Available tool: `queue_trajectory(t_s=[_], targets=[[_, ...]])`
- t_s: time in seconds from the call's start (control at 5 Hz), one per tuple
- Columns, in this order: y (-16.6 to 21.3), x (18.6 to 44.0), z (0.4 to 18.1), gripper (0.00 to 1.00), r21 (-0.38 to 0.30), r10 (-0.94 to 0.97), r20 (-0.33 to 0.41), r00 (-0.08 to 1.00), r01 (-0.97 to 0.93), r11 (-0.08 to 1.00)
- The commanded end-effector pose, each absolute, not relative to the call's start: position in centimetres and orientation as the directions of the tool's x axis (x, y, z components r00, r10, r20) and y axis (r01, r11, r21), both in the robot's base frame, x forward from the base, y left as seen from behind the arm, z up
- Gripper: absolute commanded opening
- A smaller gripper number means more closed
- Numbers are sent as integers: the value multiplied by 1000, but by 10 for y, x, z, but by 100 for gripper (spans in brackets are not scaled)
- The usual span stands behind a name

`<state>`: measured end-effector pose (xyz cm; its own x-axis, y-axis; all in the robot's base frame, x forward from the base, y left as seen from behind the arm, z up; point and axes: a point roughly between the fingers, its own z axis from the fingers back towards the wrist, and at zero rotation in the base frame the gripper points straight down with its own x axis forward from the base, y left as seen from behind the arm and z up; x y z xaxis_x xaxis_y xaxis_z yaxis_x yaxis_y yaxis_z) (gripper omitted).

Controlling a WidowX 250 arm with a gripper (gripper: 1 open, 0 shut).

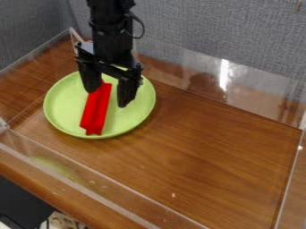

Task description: Put the carrot on the right side

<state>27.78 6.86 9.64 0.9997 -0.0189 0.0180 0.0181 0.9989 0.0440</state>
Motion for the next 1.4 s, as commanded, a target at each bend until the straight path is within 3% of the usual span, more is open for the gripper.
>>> queue_trajectory(t_s=[0.0, 0.6, 1.2], targets=[[62, 288, 119, 100, 66, -3, 98, 995, -3, 998], [40, 283, 121, 100, 71, 181, 108, 978, -189, 979], [66, 286, 126, 100, 92, 258, 92, 962, -267, 959]])
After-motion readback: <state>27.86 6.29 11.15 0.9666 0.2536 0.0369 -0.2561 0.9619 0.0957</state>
